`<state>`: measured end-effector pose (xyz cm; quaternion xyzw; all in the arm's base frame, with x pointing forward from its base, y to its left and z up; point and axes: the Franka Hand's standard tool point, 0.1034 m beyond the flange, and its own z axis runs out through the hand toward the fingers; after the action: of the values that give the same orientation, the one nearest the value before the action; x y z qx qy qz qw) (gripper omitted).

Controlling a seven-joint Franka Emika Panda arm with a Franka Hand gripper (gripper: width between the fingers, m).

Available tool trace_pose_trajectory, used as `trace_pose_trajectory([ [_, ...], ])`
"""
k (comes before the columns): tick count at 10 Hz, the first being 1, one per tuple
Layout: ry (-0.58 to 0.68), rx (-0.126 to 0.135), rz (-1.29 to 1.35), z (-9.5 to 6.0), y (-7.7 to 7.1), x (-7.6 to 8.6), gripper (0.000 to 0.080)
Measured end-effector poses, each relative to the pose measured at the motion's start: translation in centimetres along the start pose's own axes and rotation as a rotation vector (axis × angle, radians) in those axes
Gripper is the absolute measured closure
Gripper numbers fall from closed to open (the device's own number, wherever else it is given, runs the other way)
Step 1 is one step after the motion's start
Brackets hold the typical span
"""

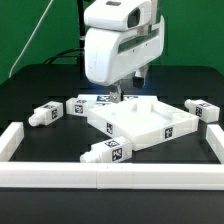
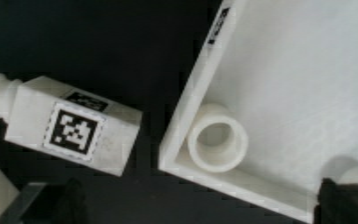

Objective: Assemble one leg

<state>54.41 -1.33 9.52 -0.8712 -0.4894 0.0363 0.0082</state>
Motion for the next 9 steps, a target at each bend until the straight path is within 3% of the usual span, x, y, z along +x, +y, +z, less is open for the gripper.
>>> trace_pose_trajectory([
  [5,0.006,-0.004,0.082,-0.2,0.2,0.2,0.015],
  [6,0.017,-0.02,0.2,-1.1,1.1,0.8,0.015],
  [9,0.032,-0.001,0.536,-1.6,3.4,3.1,0.015],
])
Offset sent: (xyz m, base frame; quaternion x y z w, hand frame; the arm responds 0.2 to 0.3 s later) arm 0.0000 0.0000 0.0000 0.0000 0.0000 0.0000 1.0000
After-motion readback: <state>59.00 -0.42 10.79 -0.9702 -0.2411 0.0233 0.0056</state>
